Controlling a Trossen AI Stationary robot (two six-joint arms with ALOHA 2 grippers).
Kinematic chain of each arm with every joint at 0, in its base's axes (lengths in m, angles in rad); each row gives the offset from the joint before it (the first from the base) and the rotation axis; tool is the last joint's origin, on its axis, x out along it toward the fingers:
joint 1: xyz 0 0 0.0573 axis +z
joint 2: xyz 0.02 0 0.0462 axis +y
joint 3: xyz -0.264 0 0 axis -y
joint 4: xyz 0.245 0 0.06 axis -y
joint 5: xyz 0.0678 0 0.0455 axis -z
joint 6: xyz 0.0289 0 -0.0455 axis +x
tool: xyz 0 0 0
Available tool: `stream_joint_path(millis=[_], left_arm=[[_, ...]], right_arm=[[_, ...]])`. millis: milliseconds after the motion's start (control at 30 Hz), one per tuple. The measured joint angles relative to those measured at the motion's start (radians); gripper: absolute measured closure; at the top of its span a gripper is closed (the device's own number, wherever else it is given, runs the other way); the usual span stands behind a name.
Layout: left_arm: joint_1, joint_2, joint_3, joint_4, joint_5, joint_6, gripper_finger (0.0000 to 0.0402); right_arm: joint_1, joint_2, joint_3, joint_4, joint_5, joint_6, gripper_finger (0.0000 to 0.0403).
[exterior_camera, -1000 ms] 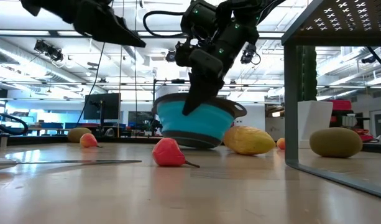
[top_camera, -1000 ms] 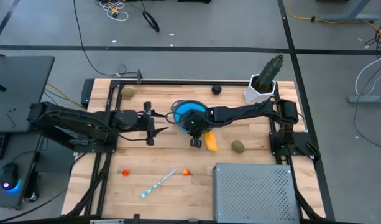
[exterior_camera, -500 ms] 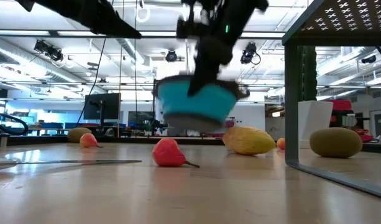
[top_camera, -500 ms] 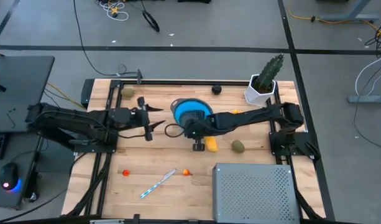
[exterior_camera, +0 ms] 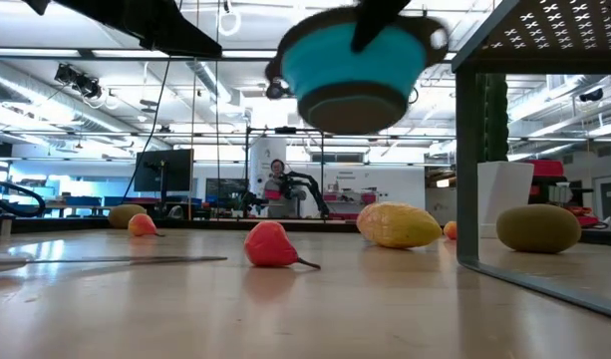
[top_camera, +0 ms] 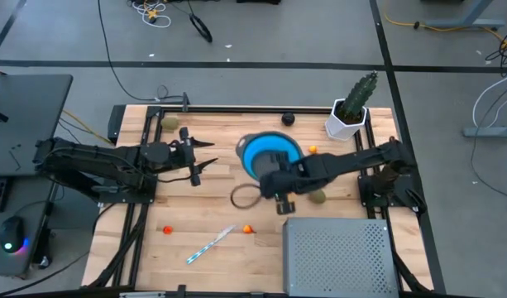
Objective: Pick & Place Fruit
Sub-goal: Put the blue strainer bowl on the shelf
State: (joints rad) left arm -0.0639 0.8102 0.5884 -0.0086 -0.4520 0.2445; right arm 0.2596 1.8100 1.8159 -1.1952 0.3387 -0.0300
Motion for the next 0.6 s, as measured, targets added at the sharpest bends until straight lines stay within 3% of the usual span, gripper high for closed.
stream_joint_path(millis=[467, 600], left_arm=[[0.0, 0.0, 0.0, 0.0, 0.0, -0.014, 0.0171], [0.0, 0.001, 0.0, -0.001, 0.0, -0.021, 0.0171]], right_arm=[[0.23, 0.001, 0.154, -0.361, 0.024, 0.398, 0.0392], [0.293, -0.005, 0.199, -0.373, -0.009, 0.471, 0.0392]])
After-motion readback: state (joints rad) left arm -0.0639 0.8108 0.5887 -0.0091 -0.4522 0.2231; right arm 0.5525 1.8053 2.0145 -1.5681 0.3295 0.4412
